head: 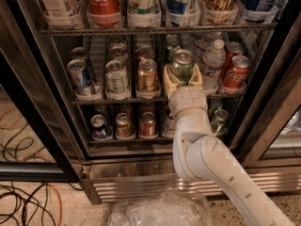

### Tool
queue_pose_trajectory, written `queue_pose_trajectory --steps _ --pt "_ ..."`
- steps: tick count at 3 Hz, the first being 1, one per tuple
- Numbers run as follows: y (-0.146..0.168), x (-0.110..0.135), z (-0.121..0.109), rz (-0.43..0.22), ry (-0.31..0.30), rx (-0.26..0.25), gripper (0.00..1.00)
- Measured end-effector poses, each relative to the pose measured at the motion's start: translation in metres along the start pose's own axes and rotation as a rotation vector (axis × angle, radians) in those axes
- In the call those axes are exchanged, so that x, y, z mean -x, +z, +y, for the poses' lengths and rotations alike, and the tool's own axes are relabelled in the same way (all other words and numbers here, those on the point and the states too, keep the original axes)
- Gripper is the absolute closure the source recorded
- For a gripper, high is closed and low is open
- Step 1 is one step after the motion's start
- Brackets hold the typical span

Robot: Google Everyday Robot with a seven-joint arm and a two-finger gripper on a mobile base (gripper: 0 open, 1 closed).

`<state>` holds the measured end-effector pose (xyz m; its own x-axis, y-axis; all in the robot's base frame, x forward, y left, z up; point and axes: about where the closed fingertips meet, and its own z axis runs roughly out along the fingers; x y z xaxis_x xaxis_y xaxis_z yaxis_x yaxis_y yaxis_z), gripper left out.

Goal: Pick green can from middle shelf of fridge

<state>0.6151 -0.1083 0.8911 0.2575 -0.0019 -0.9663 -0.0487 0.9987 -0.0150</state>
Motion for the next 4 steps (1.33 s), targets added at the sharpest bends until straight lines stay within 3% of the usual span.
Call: queue_pose_trajectory --steps 2,4 --pt "-0.037 -0.004 0.009 0.065 -0.023 0.146 1.0" --pt "-0.071 -0.013 0.02 0.13 -0.014 0.36 1.0"
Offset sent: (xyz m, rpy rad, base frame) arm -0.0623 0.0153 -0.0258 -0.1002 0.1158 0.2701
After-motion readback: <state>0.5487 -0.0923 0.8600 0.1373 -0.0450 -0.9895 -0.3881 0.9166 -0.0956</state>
